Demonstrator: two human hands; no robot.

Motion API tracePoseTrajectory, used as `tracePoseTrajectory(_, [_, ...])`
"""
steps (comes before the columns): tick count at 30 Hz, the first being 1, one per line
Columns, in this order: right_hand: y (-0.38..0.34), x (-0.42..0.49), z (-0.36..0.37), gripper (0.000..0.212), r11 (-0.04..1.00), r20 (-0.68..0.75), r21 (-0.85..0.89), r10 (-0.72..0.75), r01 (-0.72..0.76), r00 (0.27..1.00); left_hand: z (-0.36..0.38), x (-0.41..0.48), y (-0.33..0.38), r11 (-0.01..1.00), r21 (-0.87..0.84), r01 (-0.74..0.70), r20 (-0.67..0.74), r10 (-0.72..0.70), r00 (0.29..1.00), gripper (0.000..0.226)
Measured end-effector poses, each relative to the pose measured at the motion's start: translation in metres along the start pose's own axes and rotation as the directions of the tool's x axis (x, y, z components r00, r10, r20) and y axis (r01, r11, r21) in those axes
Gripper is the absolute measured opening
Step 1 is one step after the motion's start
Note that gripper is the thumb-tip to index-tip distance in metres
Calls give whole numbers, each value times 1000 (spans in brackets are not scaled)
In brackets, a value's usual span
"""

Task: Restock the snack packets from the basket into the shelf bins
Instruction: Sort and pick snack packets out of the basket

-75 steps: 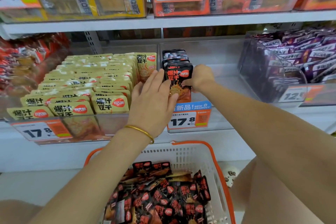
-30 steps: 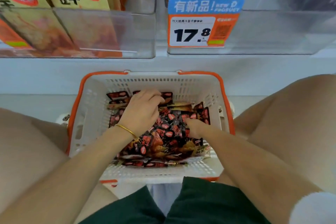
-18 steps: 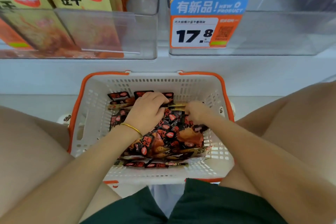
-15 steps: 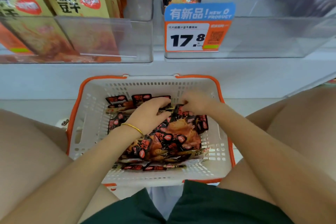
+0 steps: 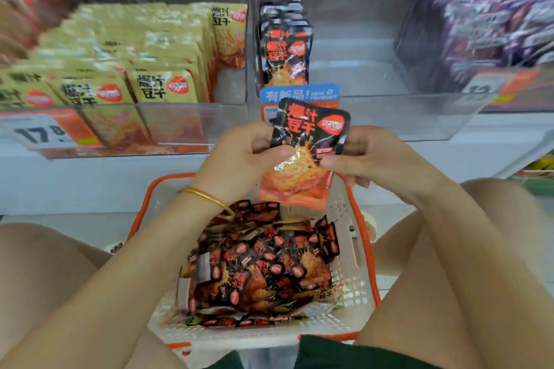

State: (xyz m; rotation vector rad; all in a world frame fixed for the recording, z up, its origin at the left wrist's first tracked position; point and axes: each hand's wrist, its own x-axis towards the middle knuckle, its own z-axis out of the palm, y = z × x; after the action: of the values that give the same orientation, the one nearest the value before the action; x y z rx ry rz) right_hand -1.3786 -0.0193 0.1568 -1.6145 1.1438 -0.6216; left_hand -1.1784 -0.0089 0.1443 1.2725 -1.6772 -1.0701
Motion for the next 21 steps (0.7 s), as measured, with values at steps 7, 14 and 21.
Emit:
tracePoseTrajectory(7, [-54,29,-36,19,968,-234,212,-81,133,969,-14,36,48,930,285,-231,-356,327,875,4])
tracePoseTrajectory(14, [-61,126,-56,11,989,-273,-132,32,-71,962,-19,57,33,522,853,10,-137,205,969,75])
tracePoseTrajectory(21, [-34,176,-37,40,901,-258,-307,231,-306,938,-19,57,20,476,879,-30,-113,270,956,86])
